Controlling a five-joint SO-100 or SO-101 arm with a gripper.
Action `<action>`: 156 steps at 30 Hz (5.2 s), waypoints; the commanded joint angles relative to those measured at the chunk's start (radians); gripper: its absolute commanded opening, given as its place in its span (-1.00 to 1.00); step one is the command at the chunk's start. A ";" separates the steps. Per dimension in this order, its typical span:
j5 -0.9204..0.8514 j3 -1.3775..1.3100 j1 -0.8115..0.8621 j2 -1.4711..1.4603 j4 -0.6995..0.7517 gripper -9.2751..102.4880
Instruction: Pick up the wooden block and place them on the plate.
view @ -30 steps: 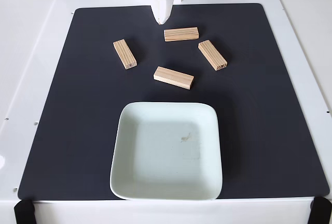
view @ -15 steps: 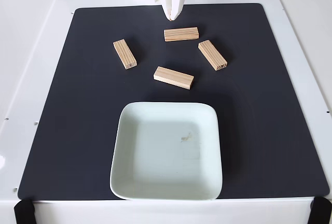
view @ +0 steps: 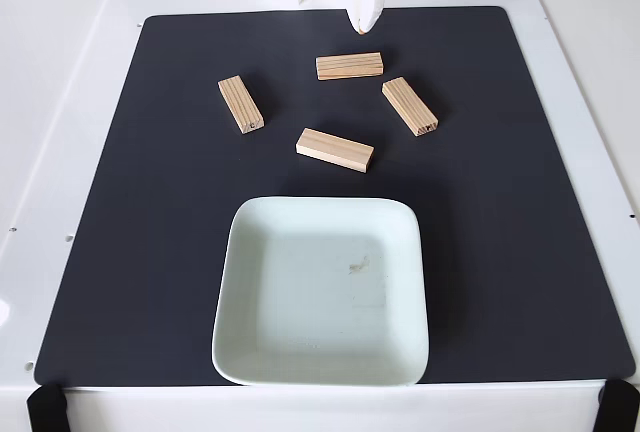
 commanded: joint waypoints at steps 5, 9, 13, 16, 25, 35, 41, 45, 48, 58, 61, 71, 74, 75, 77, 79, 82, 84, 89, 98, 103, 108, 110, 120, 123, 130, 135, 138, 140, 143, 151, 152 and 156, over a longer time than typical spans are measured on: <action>0.025 -0.069 0.040 -0.046 -0.009 -0.85; 0.028 -0.057 0.071 -0.048 -0.009 -0.85; 0.117 -0.069 0.110 -0.058 -0.009 -0.85; 0.193 -0.103 0.135 -0.067 -0.011 -0.83; 0.374 -0.282 0.178 -0.290 -0.011 -0.50; 0.666 -0.595 0.178 -0.649 -0.011 -0.51; 0.746 -0.669 0.201 -0.772 -0.011 -0.50; 0.746 -0.684 0.215 -0.819 -0.026 -0.50; 0.749 -0.670 0.236 -0.845 -0.089 -0.50; 0.750 -0.667 0.245 -0.910 -0.103 -0.50; 0.750 -0.655 0.235 -0.902 -0.100 -0.50; 0.739 -0.663 0.207 -0.772 0.044 -0.50; 0.746 -0.663 0.187 -0.721 0.080 -0.50; 0.747 -0.663 0.183 -0.713 0.087 -0.50; 0.752 -0.663 0.175 -0.706 0.091 -0.50; 0.752 -0.663 0.170 -0.706 0.087 -0.50; 0.752 -0.661 0.170 -0.729 0.078 -0.49; 0.752 -0.663 0.170 -0.755 0.078 -0.46; 0.752 -0.676 0.176 -0.801 0.075 -0.33; 0.753 -0.678 0.181 -0.864 0.012 -0.33; 0.752 -0.680 0.186 -0.900 -0.023 -0.33; 0.752 -0.690 0.186 -0.908 -0.023 -0.33; 0.753 -0.703 0.187 -0.911 -0.023 -0.33; 0.750 -0.815 0.215 -1.012 -0.018 -0.33; 0.747 -0.816 0.215 -1.015 -0.018 -0.34; 0.742 -0.805 0.210 -1.015 -0.021 -0.83; 0.739 -0.788 0.207 -1.015 -0.021 -0.84; 0.738 -0.741 0.207 -0.997 -0.023 -0.84; 0.736 -0.715 0.202 -0.977 -0.023 -0.84; 0.733 -0.661 0.184 -0.864 -0.023 -0.84; 0.503 -0.460 0.120 -0.436 -0.023 -0.84; 0.482 -0.442 0.120 -0.390 -0.023 -0.84; 0.365 -0.428 0.123 -0.256 -0.025 -0.84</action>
